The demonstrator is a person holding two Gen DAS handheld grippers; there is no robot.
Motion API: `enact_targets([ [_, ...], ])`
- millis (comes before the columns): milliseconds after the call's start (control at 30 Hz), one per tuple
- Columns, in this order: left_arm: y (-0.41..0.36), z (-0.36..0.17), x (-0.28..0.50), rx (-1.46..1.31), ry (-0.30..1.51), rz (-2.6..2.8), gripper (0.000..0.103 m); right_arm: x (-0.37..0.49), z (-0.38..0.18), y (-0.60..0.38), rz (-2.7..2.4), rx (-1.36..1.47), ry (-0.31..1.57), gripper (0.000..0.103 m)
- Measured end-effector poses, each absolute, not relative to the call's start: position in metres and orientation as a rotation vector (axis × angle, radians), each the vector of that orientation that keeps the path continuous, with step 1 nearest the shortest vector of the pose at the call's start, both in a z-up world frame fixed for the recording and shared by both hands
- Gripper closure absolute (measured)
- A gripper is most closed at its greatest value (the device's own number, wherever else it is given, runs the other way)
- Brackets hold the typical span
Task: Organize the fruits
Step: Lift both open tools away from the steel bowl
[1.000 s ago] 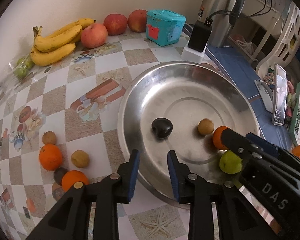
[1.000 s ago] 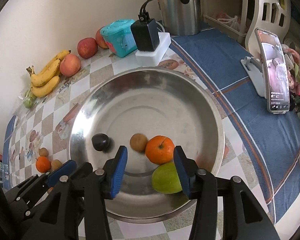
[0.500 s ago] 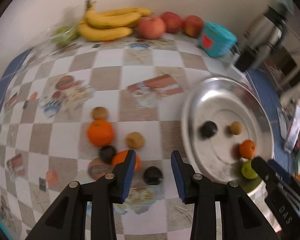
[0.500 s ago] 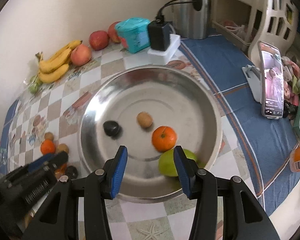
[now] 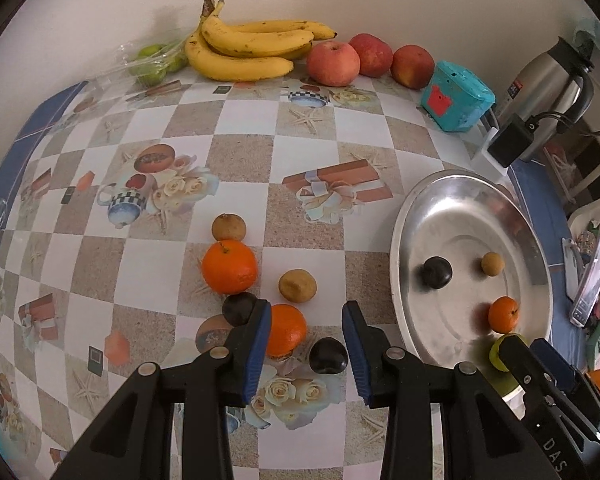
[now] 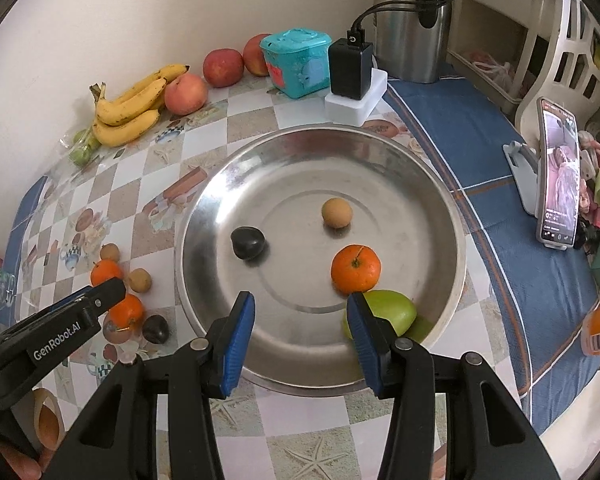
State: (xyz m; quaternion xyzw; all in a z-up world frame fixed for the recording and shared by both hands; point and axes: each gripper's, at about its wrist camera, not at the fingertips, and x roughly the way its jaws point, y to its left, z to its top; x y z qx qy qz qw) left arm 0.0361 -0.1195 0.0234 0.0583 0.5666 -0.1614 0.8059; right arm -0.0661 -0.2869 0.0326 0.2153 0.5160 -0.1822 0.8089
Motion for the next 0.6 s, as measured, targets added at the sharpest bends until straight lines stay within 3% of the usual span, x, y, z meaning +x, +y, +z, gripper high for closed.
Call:
enact_targets([
  [233,-0.117,0.022,0.038,0.120,1.216,-0.330,0.062,-0.065,0.030,-0.286,-0.385,0.458,1.113,0.054],
  [333,-0.116,0.020,0.038,0.123,1.219,-0.316,0.053,-0.066,0.028,-0.286,-0.388,0.457,1.118,0.054],
  [433,-0.114,0.020,0.040,0.119,1.222,-0.304,0.052,-0.065,0.025,-0.286,-0.390,0.457,1.128,0.054],
  [600,-0.109,0.017,0.042,0.115,1.230,-0.275,0.040,-0.065,0.021,-0.285,-0.392,0.456,1.139,0.053],
])
